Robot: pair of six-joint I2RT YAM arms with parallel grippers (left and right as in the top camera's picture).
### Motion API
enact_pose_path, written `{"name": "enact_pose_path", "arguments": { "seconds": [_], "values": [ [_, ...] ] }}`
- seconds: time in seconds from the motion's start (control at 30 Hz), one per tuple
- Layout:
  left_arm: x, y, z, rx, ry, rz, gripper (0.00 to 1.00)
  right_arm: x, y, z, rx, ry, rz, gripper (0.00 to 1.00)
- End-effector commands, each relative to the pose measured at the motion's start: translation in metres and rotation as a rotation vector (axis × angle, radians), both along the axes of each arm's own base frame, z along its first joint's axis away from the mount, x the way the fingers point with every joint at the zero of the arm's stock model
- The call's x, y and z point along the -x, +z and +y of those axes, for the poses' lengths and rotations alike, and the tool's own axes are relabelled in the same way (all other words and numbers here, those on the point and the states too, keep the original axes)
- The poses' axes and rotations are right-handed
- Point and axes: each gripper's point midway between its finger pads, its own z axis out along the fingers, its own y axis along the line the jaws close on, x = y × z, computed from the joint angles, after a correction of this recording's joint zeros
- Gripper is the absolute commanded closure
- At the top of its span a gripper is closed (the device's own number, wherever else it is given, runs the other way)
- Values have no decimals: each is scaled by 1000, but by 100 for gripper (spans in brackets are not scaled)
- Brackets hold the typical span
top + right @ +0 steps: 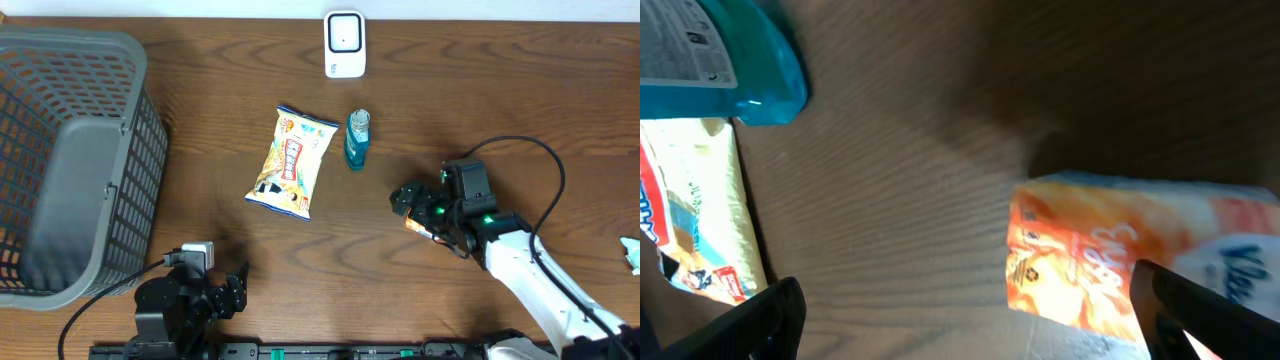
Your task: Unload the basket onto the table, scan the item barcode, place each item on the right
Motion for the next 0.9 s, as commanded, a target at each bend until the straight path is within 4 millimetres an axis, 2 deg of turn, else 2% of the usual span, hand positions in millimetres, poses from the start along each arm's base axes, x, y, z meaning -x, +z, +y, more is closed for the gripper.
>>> {"name": "enact_pose_path", "arguments": {
  "seconds": [0.0, 0.17, 0.23, 0.33, 0.47, 0.57, 0.67, 0.7, 0.77, 0.87],
  "values": [
    [2, 0, -2, 12, -5, 7, 20, 1, -10, 4, -12, 23, 20, 1],
    [2, 0, -2, 12, -5, 7, 19, 0, -22, 11, -15, 43, 42, 8],
    [2, 0, -2, 12, -5, 7, 20, 1, -29, 11, -6, 45, 63, 17],
    [2, 0, -2, 12, -5, 7, 20, 1, -34, 11, -6, 43, 75, 20],
    [2, 0, -2, 12, -5, 7, 19, -8, -8, 34, -116, 143, -15, 21],
    [2, 0, -2, 12, -5, 7, 19, -15, 18, 37, -130, 159, -95, 23],
    [2, 0, -2, 12, -5, 7, 20, -15, 40, 19, -51, 115, -168, 22],
    [2, 0, -2, 12, -5, 7, 20, -9, 46, 2, 21, 66, -173, 22],
    [2, 0, -2, 12, -5, 7, 19, 1, 48, -20, 115, 6, -160, 21],
    [2, 0, -2, 12, -5, 7, 19, 18, 46, -39, 198, -33, -124, 9]
  ]
}}
